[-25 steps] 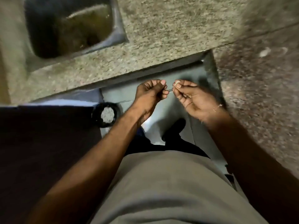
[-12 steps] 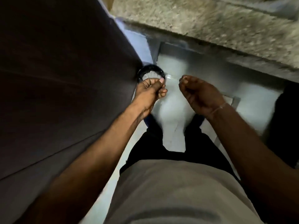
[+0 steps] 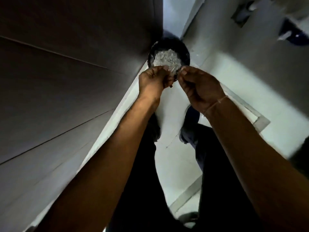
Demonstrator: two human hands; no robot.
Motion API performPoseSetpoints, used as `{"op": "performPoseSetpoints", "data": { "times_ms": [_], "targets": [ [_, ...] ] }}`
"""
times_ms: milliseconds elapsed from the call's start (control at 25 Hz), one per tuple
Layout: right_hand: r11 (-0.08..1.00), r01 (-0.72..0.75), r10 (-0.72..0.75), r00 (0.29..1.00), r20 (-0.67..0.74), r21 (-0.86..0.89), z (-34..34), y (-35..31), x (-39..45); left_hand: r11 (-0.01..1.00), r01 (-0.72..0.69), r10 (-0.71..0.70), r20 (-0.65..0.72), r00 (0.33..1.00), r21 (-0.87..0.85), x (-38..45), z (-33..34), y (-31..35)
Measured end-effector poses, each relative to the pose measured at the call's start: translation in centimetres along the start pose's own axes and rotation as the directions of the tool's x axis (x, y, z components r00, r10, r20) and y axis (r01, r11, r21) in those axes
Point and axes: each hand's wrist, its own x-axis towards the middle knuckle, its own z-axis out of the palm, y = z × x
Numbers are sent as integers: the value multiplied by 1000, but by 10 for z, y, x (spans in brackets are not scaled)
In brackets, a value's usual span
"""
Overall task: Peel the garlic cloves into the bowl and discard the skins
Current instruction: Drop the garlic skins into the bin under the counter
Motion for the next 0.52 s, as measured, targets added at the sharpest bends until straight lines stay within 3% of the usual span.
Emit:
{"op": "performPoseSetpoints", "data": {
  "times_ms": [160, 320, 440, 520],
  "targets": [
    [987, 84, -98, 991, -97, -136, -20, 35, 118, 991, 46, -55, -72, 996, -123, 93, 3, -66],
    [922, 219, -272, 953, -134, -318, -33, 52, 195, 995, 32, -43, -122, 992, -94, 149, 11, -99],
    [795, 300, -367, 930, -24, -528, -38, 59, 227, 1000, -6, 6, -128, 992, 0, 183, 16, -107],
    [619, 355, -452, 890, 52, -700, -39, 61, 239, 999, -21, 25, -113, 993, 37, 199, 19, -106]
  ]
}}
